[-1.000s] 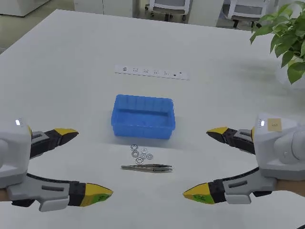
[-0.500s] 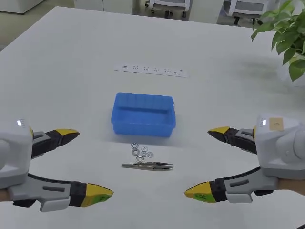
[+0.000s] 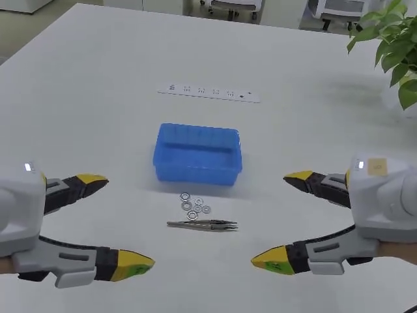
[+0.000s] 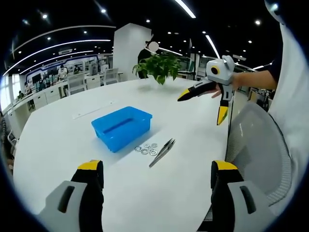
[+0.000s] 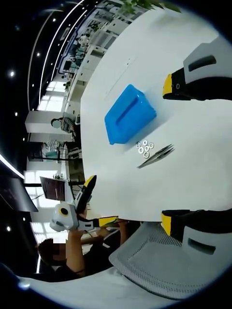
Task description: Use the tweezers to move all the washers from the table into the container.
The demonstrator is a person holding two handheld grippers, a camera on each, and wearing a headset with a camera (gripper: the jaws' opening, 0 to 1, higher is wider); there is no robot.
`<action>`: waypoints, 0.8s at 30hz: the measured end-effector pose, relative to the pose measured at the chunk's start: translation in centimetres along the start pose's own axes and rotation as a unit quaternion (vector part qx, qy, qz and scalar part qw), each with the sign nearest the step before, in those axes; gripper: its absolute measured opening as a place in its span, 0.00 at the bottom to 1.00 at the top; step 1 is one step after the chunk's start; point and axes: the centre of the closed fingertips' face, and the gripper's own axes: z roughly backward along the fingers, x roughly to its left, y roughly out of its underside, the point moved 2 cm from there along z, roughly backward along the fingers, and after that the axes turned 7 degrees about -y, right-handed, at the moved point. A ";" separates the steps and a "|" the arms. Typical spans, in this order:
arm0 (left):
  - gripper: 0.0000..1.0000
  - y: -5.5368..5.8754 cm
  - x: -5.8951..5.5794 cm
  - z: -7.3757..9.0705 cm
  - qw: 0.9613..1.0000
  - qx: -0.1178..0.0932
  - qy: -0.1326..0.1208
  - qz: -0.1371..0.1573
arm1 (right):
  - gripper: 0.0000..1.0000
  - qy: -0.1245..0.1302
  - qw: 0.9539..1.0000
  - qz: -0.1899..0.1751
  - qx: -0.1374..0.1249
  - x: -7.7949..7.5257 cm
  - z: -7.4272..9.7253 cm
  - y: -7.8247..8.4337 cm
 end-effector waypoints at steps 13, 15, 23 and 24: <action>0.98 0.2 0.2 -0.2 1.000 0.002 0.000 0.001 | 0.95 -0.001 1.000 -0.003 0.001 -0.2 -0.1 0.1; 0.98 0.3 0.3 -0.2 1.000 0.004 0.000 -0.002 | 0.95 -0.002 1.000 -0.003 0.001 -0.3 -0.2 0.1; 0.98 0.3 0.6 -0.4 1.000 0.003 0.000 0.001 | 0.95 -0.006 1.000 -0.006 0.004 -0.6 -0.6 0.2; 0.98 0.3 0.6 -0.4 1.000 0.003 0.000 0.002 | 0.95 -0.007 1.000 -0.006 0.004 -0.6 -0.7 0.2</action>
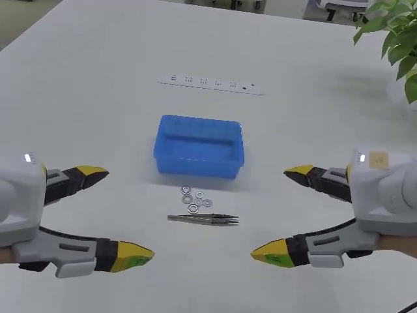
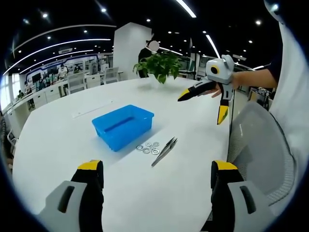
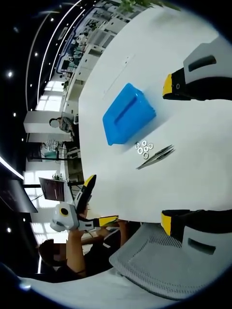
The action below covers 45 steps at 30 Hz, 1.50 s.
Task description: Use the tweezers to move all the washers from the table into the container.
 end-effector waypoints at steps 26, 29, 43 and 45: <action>0.94 0.2 -0.3 -1.9 1.000 -0.001 0.024 -0.007 | 0.88 -0.010 1.000 -0.003 0.010 -0.8 -0.9 0.2; 0.93 0.2 -0.7 -2.3 1.000 -0.001 0.029 -0.010 | 0.87 -0.017 1.000 -0.002 0.015 -0.5 -1.3 0.5; 0.77 0.3 0.0 -4.2 0.999 -0.014 0.031 -0.015 | 0.75 -0.036 0.999 -0.013 0.010 -0.8 -4.4 0.6; 0.74 0.5 -0.1 -4.7 0.999 -0.008 0.035 -0.016 | 0.73 -0.037 0.999 -0.008 0.013 -0.9 -5.0 0.5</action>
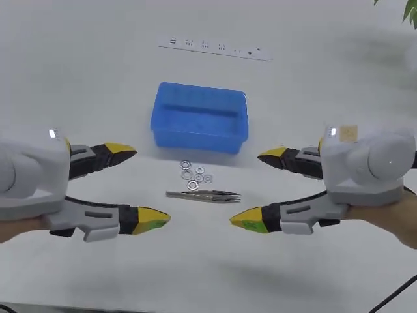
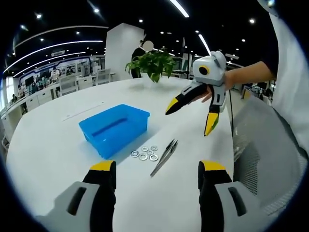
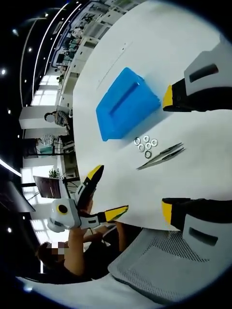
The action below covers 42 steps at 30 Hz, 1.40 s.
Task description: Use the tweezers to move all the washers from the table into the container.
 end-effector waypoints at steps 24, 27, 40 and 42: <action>0.54 1.7 -1.4 -4.2 0.998 0.035 0.041 -0.034 | 0.42 -0.043 0.998 0.046 0.026 0.3 -3.9 0.6; 0.51 1.9 -1.4 -4.4 0.998 0.039 0.045 -0.037 | 0.37 -0.046 0.998 0.045 0.028 0.3 -4.1 0.7; 0.30 3.9 -1.4 -5.2 0.989 0.085 0.082 -0.093 | 0.26 -0.068 0.992 0.068 0.082 -0.2 -5.5 1.8; 0.28 4.1 -1.3 -5.2 0.987 0.094 0.085 -0.104 | 0.23 -0.067 0.991 0.075 0.088 -0.4 -5.5 1.8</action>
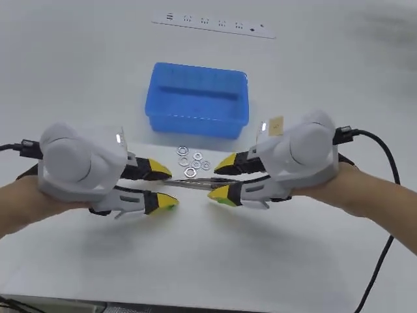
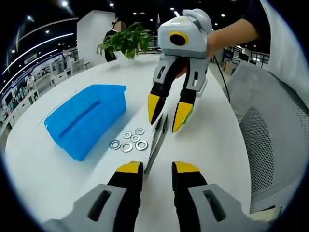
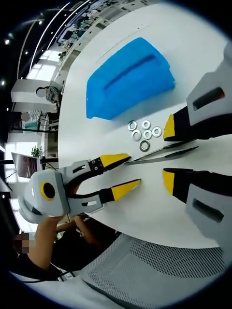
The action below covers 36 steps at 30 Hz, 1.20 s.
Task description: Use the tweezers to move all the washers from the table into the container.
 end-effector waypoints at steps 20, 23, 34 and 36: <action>0.08 -1.0 1.8 -1.3 0.998 0.023 0.028 -0.059 | 0.10 -0.020 0.996 0.033 0.077 -0.5 -0.5 0.7; 0.08 -1.0 1.7 -1.2 0.997 0.026 0.033 -0.067 | 0.10 -0.017 0.996 0.037 0.082 -0.5 -0.5 0.7; 0.05 -0.7 1.0 -0.8 0.987 0.051 0.053 -0.139 | 0.08 -0.013 0.996 0.033 0.079 0.0 -0.7 0.6; 0.04 -0.7 0.8 -0.4 0.986 0.055 0.055 -0.148 | 0.08 -0.011 0.996 0.051 0.078 0.3 -0.9 0.5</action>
